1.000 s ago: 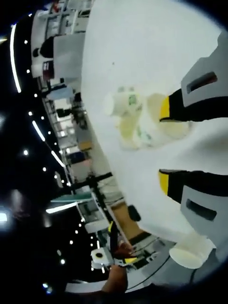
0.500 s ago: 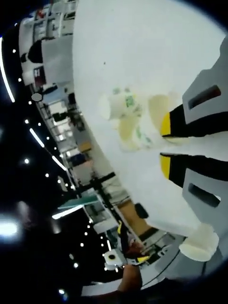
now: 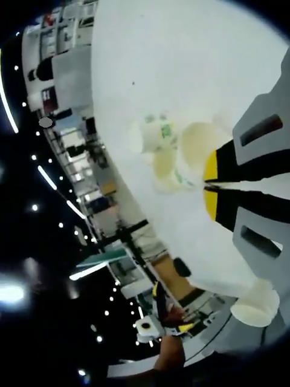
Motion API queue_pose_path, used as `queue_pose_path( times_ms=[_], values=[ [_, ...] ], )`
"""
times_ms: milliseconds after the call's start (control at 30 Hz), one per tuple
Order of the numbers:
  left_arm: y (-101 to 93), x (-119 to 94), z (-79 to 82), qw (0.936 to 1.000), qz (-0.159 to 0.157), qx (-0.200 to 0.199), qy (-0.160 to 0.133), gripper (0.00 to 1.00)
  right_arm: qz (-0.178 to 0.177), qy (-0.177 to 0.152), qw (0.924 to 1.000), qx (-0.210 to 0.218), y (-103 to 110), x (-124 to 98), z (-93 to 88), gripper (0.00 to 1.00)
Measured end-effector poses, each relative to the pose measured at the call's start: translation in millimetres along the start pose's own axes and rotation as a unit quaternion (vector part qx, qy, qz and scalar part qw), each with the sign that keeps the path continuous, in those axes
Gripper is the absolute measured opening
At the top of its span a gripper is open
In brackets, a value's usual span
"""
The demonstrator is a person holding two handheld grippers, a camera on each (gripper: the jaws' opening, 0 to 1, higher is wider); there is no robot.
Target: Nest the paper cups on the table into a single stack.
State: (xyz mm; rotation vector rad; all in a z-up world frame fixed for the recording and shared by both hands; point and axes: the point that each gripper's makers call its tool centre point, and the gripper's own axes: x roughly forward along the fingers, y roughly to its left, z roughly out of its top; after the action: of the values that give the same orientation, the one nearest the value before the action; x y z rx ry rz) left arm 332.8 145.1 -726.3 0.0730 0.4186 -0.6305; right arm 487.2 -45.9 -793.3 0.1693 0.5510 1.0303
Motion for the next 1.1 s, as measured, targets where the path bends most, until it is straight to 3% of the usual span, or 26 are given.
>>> queue_pose_path(
  times_ms=[167,267,500,700,833,967,1100],
  values=[
    [1.8,1,0.8,1.0000,0.003,-0.001,-0.002,0.98,-0.003,0.000,1.0000,-0.007,2,-8,10.4,0.00],
    [0.1,3,2.3,1.0000,0.000,0.002,-0.003,0.98,-0.021,0.026,0.9993,-0.017,-6,-13,11.3,0.00],
    [-2.3,8,5.9,1.0000,-0.006,0.004,-0.006,0.98,-0.041,0.027,0.9979,-0.042,-10,-24,30.9,0.00],
    [-1.9,8,7.0,0.9999,-0.008,0.002,-0.006,0.98,-0.038,0.073,0.9941,-0.070,-2,-29,38.9,0.00],
    [0.4,8,8.8,0.9999,0.000,0.005,-0.012,0.98,-0.038,0.103,0.9882,-0.107,6,-32,50.4,0.00],
    [3.2,7,9.2,0.9999,0.007,0.005,-0.008,0.98,-0.051,0.158,0.9731,-0.160,7,-38,55.5,0.00],
    [3.6,7,6.5,0.9999,0.008,-0.009,0.002,0.98,-0.050,0.187,0.9671,-0.165,10,-40,63.6,0.00]
  ],
)
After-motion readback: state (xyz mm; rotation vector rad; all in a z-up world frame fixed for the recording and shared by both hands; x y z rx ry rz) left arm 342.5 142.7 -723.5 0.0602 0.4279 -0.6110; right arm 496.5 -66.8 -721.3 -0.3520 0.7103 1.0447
